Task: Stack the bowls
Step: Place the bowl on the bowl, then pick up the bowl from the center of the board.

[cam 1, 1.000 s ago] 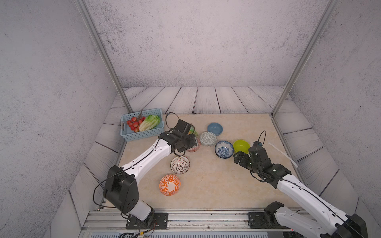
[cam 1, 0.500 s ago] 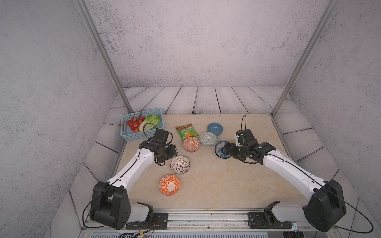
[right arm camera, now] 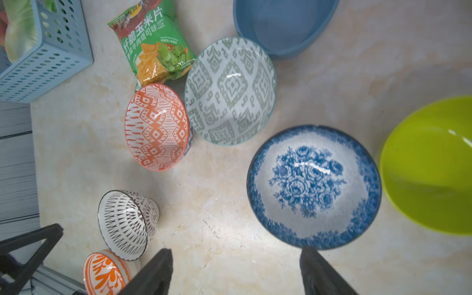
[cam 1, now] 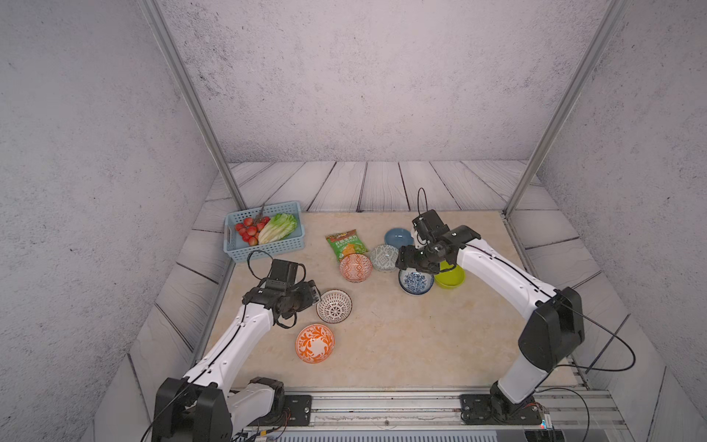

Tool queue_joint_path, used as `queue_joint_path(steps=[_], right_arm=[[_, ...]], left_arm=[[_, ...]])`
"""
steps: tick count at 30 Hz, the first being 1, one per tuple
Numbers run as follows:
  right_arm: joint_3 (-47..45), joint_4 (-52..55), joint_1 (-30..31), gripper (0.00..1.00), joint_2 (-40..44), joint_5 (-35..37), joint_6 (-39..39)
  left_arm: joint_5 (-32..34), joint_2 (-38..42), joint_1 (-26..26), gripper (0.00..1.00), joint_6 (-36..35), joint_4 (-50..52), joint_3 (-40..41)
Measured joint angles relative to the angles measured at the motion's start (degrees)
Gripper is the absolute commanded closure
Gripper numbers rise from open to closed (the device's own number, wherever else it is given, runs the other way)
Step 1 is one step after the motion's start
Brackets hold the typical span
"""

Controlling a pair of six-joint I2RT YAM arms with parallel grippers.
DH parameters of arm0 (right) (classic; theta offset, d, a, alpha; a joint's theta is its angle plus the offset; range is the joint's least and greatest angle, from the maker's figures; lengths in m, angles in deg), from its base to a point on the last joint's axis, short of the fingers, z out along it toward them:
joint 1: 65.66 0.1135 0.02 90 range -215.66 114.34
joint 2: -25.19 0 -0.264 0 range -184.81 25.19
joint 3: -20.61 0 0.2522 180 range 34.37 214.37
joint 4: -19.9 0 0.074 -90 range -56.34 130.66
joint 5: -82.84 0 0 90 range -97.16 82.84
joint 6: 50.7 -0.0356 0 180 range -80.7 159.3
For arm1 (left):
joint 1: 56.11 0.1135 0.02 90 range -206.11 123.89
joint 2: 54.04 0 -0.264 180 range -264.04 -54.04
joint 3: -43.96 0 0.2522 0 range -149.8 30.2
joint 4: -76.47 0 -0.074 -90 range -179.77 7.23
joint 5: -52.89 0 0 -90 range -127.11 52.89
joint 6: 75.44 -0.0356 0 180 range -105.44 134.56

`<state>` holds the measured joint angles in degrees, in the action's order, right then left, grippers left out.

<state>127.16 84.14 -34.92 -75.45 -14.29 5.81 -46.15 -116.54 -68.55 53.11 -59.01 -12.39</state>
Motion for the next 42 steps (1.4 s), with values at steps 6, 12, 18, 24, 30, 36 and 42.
queue_joint_path(steps=[6,12,18,24,30,36,42], right_arm=[[11.4,5.9,-3.3,0.33,-10.7,-1.6,3.4],[19.5,10.6,-5.5,0.36,-18.5,-1.9,6.7],[28.3,13.4,-5.6,0.41,-25.5,-1.8,9.9],[35.6,14.9,-5.6,0.42,-31.6,-1.8,11.4],[38.2,15.5,-5.6,0.47,-35.6,-1.8,11.7],[39.5,15.6,-5.6,0.53,-38.5,-2.1,11.7],[39.7,15.3,-5.6,0.66,-39.4,-3.1,11.7]], left_arm=[[3.8,9.4,0.7,0.08,2.3,-3.2,6.5],[5.6,18.1,0.8,0.03,4.2,-4.7,11.3],[6.2,18.6,0.8,0.02,5.2,-6.3,12.1],[5.6,17.2,2.0,0.00,5.4,-7.6,12.6],[4.5,17.2,2.6,0.00,5.4,-8.5,13.1],[3.8,16.5,2.8,0.00,5.4,-9.6,13.2],[3.4,16.0,3.1,0.00,5.4,-10.0,13.2]])
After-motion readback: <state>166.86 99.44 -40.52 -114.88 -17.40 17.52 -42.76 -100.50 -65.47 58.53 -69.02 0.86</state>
